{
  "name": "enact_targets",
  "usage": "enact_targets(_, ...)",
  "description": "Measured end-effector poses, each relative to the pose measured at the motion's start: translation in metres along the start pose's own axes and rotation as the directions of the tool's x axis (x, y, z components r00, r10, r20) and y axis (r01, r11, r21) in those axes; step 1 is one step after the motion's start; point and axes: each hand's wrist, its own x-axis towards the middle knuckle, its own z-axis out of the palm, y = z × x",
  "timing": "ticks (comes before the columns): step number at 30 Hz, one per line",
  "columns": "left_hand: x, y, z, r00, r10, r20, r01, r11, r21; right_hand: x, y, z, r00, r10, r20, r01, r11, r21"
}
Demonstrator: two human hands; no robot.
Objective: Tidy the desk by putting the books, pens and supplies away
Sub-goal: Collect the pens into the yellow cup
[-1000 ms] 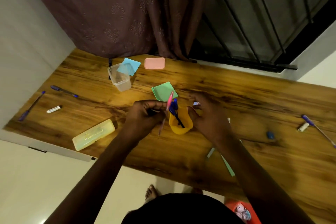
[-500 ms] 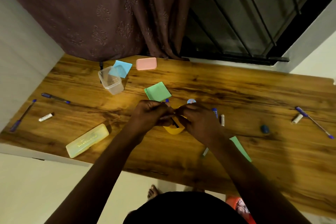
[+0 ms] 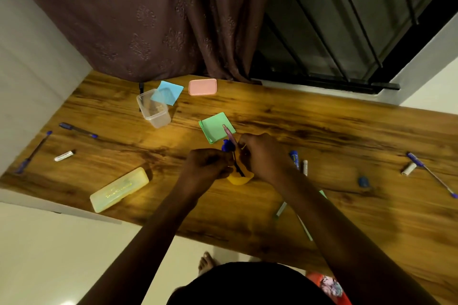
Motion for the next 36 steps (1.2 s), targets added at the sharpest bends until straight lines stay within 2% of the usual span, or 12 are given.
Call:
enact_targets(8, 0.000, -0.007, -0.005, 0.998, 0.052, -0.044, -0.049, 0.996, 0.072, 0.010, -0.013, 0.008, 0.998, 0.055, 0.039, -0.055, 0.998, -0.001)
enact_targets(15, 0.000, -0.003, -0.008, 0.996, 0.086, -0.025, -0.082, 0.990, 0.118, 0.006, -0.009, 0.006, 0.995, 0.093, 0.039, -0.093, 0.996, 0.015)
enact_targets(22, 0.007, 0.013, 0.019, 0.978, 0.195, 0.068, -0.204, 0.965, 0.165, -0.023, 0.017, -0.016, 0.976, 0.177, -0.124, -0.128, 0.935, 0.331)
enact_targets(29, 0.014, 0.031, 0.081, 0.921, 0.335, 0.198, -0.382, 0.876, 0.295, -0.076, 0.072, -0.032, 0.891, 0.395, -0.226, -0.167, 0.746, 0.645)
enact_targets(33, 0.023, 0.030, 0.135, 0.898, 0.357, 0.256, -0.432, 0.826, 0.363, -0.106, 0.124, -0.038, 0.800, 0.519, -0.300, -0.170, 0.676, 0.717)
enact_targets(36, 0.031, 0.024, 0.182, 0.904, 0.347, 0.250, -0.422, 0.821, 0.384, -0.127, 0.162, -0.049, 0.757, 0.551, -0.351, -0.178, 0.690, 0.702)
